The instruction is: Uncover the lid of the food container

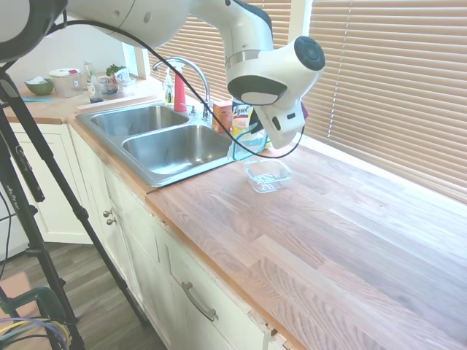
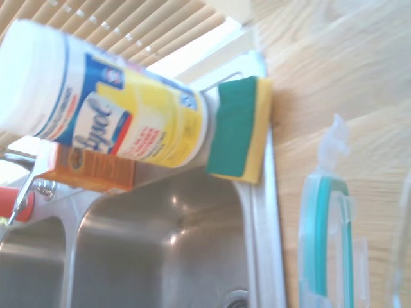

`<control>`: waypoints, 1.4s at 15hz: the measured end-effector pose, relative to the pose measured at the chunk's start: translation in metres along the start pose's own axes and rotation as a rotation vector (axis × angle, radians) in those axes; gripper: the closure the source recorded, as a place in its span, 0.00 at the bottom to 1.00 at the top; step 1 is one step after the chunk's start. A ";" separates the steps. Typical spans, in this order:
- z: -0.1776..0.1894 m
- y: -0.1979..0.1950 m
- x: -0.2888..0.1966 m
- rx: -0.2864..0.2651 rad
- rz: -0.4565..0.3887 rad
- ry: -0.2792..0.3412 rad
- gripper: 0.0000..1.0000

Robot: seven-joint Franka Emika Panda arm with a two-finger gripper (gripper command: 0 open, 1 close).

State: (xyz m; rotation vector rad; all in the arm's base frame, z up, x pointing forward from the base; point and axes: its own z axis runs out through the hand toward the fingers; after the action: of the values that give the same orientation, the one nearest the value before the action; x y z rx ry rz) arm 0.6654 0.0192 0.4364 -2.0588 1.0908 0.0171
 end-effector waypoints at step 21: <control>-0.008 0.100 -0.146 -0.538 -0.190 0.402 1.00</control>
State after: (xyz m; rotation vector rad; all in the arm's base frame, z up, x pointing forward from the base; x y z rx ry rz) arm 0.5006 0.0834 0.4299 -2.7279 1.2153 -0.2313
